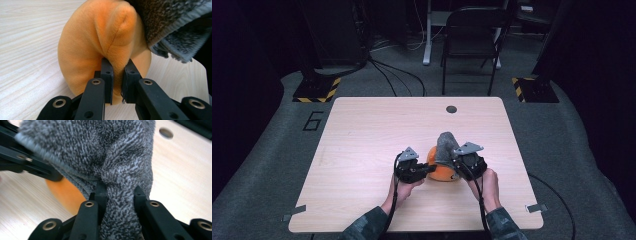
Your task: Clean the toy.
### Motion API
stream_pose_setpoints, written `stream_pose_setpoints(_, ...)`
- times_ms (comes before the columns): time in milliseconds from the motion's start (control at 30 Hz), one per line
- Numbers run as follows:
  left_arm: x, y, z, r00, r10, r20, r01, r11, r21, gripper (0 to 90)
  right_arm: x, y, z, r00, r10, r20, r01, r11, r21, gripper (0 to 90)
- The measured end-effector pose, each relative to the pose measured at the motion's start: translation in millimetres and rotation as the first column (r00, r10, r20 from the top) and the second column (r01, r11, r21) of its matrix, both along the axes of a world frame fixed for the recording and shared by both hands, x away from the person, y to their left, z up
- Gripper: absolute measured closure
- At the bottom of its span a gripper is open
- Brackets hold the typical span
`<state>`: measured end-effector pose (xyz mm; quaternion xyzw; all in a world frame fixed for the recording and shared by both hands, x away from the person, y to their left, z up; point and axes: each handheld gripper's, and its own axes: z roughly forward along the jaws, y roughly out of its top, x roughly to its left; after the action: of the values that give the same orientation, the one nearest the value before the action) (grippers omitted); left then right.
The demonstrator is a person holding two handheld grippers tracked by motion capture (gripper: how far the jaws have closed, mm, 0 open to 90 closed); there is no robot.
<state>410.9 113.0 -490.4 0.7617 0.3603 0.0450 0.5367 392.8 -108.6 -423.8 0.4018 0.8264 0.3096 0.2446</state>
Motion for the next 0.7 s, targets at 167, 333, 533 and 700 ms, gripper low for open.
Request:
stream_pose_setpoints(167, 0.3, -0.2, 0.0, 1.0000, -0.002, 0.001, 0.002, 1.0000, 0.000, 81.6, 6.3, -21.5, -12.6, 0.9960, -0.068, -0.058, 0.067, 0.998, -0.016, 74.0)
stream_pose_setpoints(333, 0.4, -1.2, 0.1, 1.0000, -0.008, 0.005, 0.008, 1.0000, 0.000, 81.4, 17.0, -37.8, -32.3, 0.9830, -0.134, -0.126, 0.127, 0.990, -0.061, 74.0)
stream_pose_setpoints(533, 1.3, 0.8, 0.3, 1.0000, -0.005, 0.003, 0.005, 1.0000, -0.002, 81.1, 11.8, -40.5, -11.8, 0.9871, -0.145, -0.067, 0.143, 0.989, -0.035, 73.9)
stream_pose_setpoints(700, 0.0, -0.4, 0.5, 0.9999, -0.006, 0.009, 0.006, 1.0000, 0.002, 80.8, -1.0, -17.1, 8.1, 0.9978, -0.063, 0.022, 0.063, 0.998, -0.002, 74.0)
